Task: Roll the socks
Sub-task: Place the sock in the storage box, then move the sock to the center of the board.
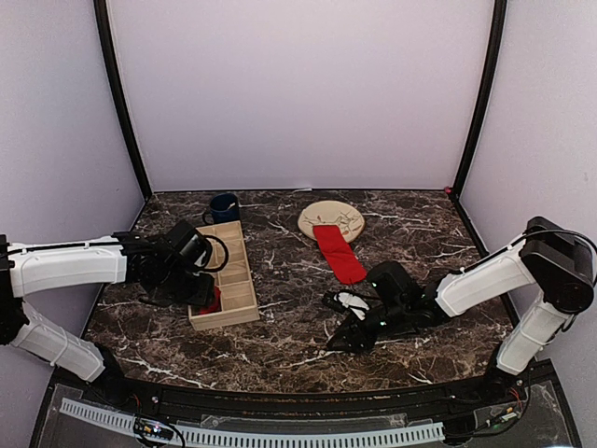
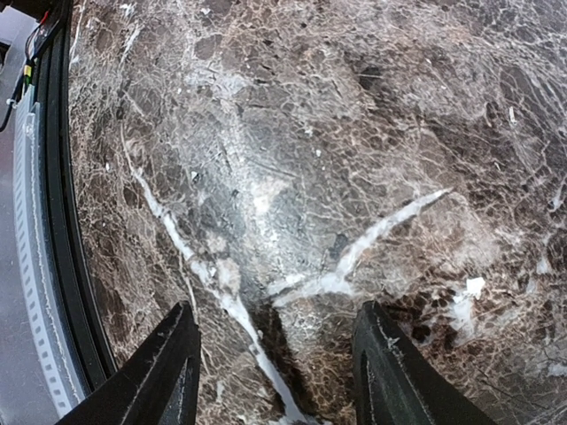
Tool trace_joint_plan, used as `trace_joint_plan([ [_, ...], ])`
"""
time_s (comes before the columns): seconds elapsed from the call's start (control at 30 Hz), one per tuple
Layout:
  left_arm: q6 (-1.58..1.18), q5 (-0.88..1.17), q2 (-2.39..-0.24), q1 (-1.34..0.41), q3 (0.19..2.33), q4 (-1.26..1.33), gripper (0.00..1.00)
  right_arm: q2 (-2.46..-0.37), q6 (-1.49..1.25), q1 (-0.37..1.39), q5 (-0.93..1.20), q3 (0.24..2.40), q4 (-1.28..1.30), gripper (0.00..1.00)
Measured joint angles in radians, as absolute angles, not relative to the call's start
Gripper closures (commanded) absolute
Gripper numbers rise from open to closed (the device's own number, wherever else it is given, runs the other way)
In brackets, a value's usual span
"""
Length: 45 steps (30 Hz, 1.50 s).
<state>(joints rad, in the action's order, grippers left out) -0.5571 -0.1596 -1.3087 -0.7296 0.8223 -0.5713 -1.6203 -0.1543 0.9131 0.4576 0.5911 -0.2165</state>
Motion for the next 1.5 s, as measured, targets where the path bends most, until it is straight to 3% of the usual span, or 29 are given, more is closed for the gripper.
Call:
trace_joint_plan([
  [0.4, -0.515, -0.223, -1.237, -0.754, 0.910, -0.572, 0.55, -1.602, -0.156, 0.913, 0.391, 0.600, -0.193, 0.46],
  [0.6, -0.447, -0.244, -1.178, -0.792, 0.908, -0.452, 0.51, -1.533, -0.165, 0.913, 0.283, 0.615, -0.184, 0.43],
  [0.7, -0.398, -0.247, -1.147, -0.808, 0.885, -0.342, 0.49, -1.501, -0.170, 0.913, 0.201, 0.630, -0.184, 0.35],
  [0.73, -0.380, -0.247, -1.140, -0.812, 0.877, -0.300, 0.47, -1.490, -0.172, 0.912, 0.171, 0.635, -0.186, 0.30],
  [0.83, -0.315, -0.244, -1.137, -0.818, 0.861, -0.183, 0.43, -1.466, -0.195, 0.907, 0.075, 0.644, -0.202, 0.01],
  [0.87, -0.287, -0.241, -1.140, -0.819, 0.859, -0.145, 0.41, -1.458, -0.196, 0.901, 0.039, 0.644, -0.212, 0.00],
  [0.97, -0.211, -0.220, -1.163, -0.823, 0.859, -0.028, 0.32, -1.454, -0.227, 0.878, -0.041, 0.663, -0.223, 0.00],
  [1.07, -0.138, -0.188, -1.208, -0.823, 0.865, 0.073, 0.06, -1.463, -0.247, 0.854, -0.105, 0.714, -0.218, 0.01],
  [1.1, -0.112, -0.175, -1.225, -0.823, 0.869, 0.097, 0.03, -1.467, -0.250, 0.846, -0.124, 0.736, -0.217, 0.01],
  [1.33, -0.005, -0.057, -1.340, -0.823, 0.889, 0.278, 0.01, -1.578, -0.233, 0.809, -0.203, 0.927, -0.141, 0.30],
  [1.5, 0.010, 0.014, -1.467, -0.823, 0.981, 0.323, 0.06, -1.689, -0.208, 0.776, -0.201, 1.005, -0.054, 0.40],
])
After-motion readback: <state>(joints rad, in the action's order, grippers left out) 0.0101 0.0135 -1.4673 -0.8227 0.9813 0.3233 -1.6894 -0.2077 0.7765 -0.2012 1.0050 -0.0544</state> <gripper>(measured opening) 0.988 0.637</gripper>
